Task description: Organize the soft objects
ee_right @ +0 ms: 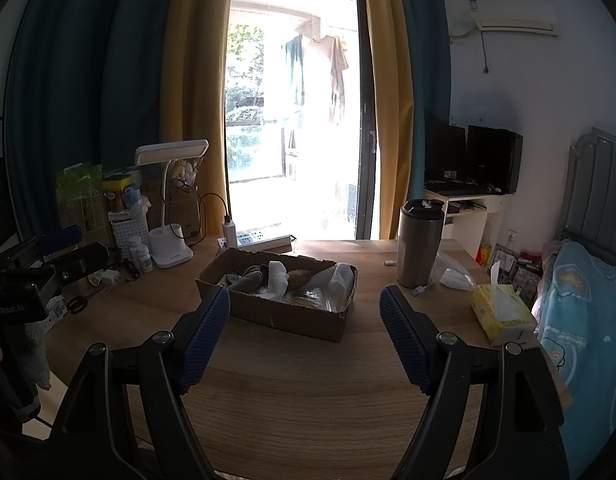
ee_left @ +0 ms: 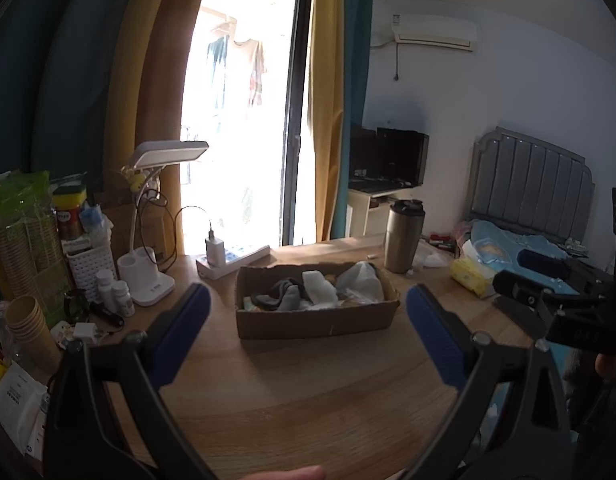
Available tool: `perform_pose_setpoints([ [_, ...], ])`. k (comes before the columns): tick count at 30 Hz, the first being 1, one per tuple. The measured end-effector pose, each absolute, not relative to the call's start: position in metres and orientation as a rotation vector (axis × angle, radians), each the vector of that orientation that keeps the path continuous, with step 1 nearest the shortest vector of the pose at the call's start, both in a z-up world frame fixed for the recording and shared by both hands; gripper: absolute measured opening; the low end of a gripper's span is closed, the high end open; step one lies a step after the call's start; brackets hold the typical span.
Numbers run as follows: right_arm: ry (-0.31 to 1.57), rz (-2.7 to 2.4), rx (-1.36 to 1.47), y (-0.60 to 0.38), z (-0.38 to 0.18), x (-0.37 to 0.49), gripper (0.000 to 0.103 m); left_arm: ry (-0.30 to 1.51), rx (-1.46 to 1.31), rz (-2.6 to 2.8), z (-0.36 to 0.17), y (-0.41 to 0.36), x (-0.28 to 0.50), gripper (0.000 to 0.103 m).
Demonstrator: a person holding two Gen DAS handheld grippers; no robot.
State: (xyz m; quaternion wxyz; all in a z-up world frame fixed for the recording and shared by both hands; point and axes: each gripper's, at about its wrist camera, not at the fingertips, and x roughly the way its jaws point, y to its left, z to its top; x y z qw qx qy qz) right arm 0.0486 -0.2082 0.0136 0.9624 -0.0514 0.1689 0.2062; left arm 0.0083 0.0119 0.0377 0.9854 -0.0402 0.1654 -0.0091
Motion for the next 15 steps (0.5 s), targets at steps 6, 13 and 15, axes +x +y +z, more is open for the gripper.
perform_pose_setpoints([
  [6,0.342,0.417,-0.104,-0.2080,0.0137,0.0485,0.080,0.333,-0.082,-0.017,0.0376,0.0122,0.0082,0.099],
  [13,0.343,0.420,-0.106,-0.2076,0.0139,0.0477,0.080,0.333,-0.082,-0.018,0.0371,0.0120,0.0078,0.099],
  [15,0.343,0.422,-0.107,-0.2078,0.0138,0.0474,0.080,0.332,-0.082,-0.019,0.0372,0.0120,0.0079,0.099],
])
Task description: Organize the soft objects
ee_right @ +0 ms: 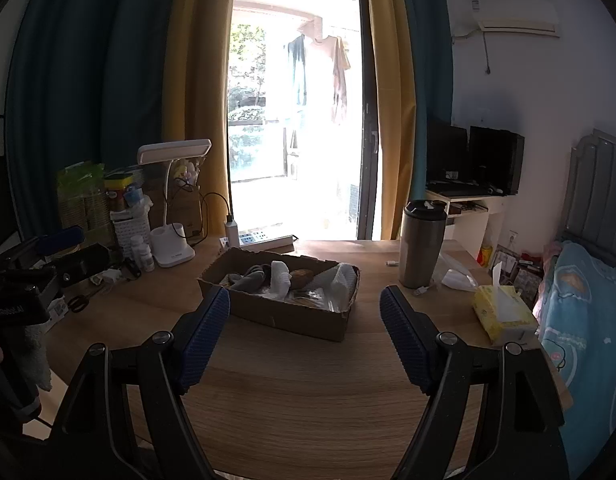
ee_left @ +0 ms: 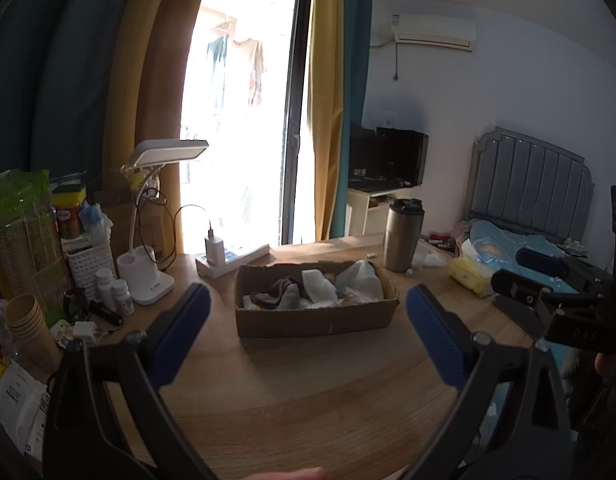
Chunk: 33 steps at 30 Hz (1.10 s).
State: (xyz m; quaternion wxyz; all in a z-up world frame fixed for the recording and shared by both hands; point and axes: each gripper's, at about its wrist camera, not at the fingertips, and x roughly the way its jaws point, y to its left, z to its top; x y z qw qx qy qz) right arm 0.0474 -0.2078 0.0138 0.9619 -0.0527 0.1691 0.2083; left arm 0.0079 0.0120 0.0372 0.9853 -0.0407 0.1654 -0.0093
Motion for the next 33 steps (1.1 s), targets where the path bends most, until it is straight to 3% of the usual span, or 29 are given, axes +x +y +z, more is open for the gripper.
perform_pose_setpoints([
  [33,0.364,0.425,-0.113,-0.205,0.009,0.048,0.081,0.385,-0.094,-0.060,0.021,0.005,0.016,0.099],
])
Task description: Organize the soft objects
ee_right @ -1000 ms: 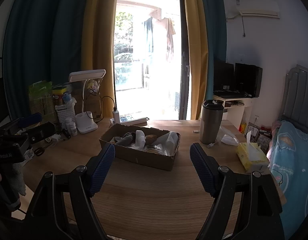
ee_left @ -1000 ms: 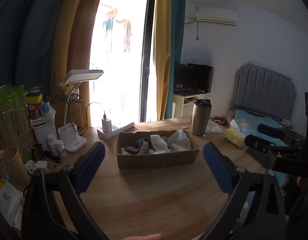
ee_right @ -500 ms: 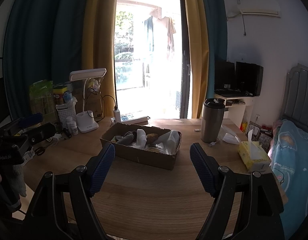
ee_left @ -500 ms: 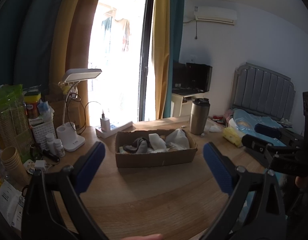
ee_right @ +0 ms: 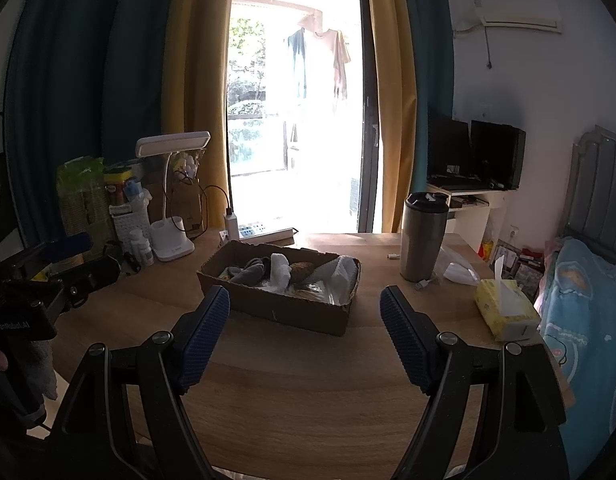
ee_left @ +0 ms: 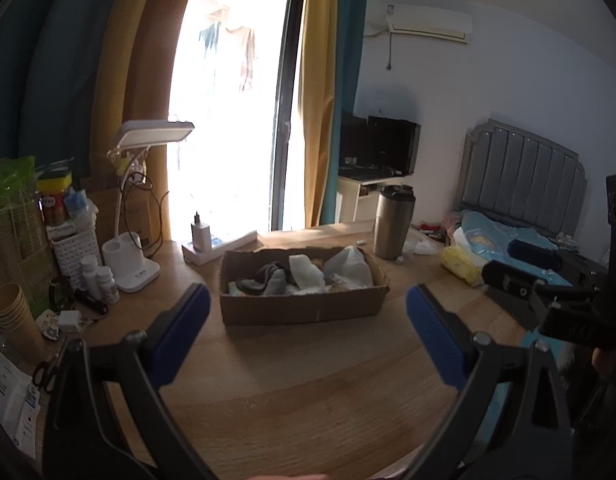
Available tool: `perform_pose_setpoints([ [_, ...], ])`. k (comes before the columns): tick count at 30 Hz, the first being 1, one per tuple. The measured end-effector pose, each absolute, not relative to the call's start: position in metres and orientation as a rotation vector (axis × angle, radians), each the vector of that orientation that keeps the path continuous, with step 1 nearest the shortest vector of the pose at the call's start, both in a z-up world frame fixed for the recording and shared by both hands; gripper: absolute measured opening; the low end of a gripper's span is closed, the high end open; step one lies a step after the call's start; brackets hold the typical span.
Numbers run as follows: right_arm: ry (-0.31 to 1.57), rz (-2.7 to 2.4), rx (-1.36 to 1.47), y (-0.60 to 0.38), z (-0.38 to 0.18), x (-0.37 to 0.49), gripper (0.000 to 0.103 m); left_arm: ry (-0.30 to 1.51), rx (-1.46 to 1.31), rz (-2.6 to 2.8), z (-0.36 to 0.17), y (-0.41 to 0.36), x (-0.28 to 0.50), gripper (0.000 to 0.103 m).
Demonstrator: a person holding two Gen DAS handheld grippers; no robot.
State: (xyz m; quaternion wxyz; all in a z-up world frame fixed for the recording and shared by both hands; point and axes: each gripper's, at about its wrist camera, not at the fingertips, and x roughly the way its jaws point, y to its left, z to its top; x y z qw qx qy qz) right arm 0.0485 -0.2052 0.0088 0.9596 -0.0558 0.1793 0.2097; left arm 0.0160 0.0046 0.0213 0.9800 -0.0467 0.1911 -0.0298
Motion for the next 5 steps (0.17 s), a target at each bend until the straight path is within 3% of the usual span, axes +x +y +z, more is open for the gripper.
perform_pose_setpoints([
  [5,0.400,0.434,-0.106,-0.202,-0.002,0.059,0.081,0.453,-0.125,-0.082,0.007,0.006,0.027,0.099],
])
